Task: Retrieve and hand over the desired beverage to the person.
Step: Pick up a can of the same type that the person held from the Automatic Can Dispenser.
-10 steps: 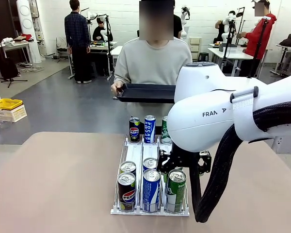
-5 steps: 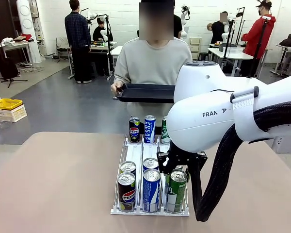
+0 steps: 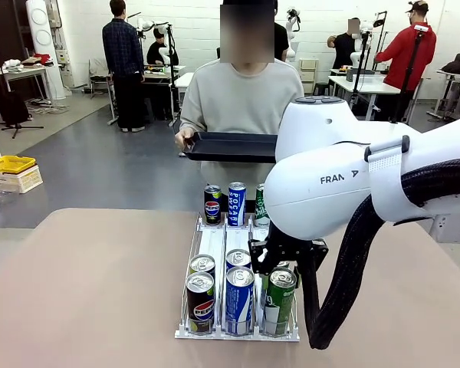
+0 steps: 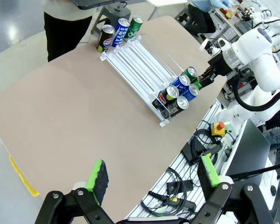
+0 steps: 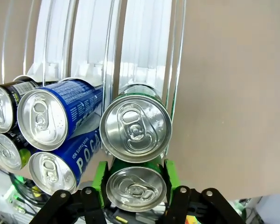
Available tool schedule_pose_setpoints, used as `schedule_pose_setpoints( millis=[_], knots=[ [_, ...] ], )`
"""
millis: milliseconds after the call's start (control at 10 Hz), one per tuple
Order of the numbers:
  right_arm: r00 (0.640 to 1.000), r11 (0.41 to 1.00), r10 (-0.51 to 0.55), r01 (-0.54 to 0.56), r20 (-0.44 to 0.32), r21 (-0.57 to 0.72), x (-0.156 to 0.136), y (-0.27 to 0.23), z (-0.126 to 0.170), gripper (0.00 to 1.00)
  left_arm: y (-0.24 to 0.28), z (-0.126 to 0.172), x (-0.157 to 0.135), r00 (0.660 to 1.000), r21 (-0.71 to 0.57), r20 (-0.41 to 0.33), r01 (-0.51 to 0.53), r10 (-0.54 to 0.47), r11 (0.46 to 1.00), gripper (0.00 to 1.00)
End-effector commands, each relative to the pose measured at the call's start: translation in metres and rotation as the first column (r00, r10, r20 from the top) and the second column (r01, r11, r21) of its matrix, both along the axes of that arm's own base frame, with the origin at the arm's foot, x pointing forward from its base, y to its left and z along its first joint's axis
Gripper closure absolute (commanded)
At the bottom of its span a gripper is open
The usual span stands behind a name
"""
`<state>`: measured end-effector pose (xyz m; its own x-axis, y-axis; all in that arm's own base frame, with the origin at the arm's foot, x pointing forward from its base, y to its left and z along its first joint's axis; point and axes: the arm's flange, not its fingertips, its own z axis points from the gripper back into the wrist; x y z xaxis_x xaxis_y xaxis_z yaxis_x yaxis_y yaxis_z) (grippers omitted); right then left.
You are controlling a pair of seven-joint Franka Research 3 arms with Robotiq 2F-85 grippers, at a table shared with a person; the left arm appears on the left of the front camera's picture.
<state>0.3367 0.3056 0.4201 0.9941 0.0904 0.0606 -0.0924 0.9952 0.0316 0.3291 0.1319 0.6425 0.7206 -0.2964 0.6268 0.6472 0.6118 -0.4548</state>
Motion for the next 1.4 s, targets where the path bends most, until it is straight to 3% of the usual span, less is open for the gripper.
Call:
schedule_pose_setpoints(
  millis=[0, 100, 300, 700, 800, 1000, 1300],
  knots=[
    [0.997, 0.997, -0.072, 0.072, -0.021, -0.013, -0.012, 0.006, 0.015, 1.0, 0.001, 0.001, 0.001, 1.0, -0.016, 0.015, 0.017, -0.016, 1.0, 0.0],
    [0.993, 0.993, -0.115, 0.115, -0.005, -0.041, -0.027, 0.009, 0.042, 1.0, 0.001, 0.001, 0.001, 1.0, -0.016, 0.015, 0.017, -0.016, 1.0, 0.0],
    [0.983, 0.986, -0.147, 0.155, 0.11, -0.067, -0.054, 0.016, 0.11, 1.0, 0.001, 0.001, 0.001, 1.0, -0.016, 0.015, 0.017, -0.016, 1.0, 0.0],
    [0.948, 0.975, -0.214, 0.223, 0.236, -0.011, -0.072, 0.033, 0.26, 1.0, 0.001, 0.001, 0.001, 1.0, -0.016, 0.015, 0.017, -0.016, 1.0, 0.0],
    [0.937, 0.972, -0.23, 0.233, 0.262, 0.02, -0.064, 0.035, 0.295, 1.0, 0.001, 0.001, 0.001, 1.0, -0.016, 0.015, 0.017, -0.016, 1.0, 0.0],
    [0.942, 0.974, -0.227, 0.219, 0.246, 0.058, -0.031, 0.031, 0.327, 1.0, 0.001, 0.001, 0.001, 1.0, -0.016, 0.015, 0.017, -0.016, 1.0, 0.0],
    [0.947, 0.969, -0.239, 0.22, 0.215, 0.11, 0.05, 0.004, 0.329, 1.0, 0.001, 0.001, 0.001, 1.0, -0.016, 0.015, 0.017, -0.016, 1.0, 0.0]
  ],
)
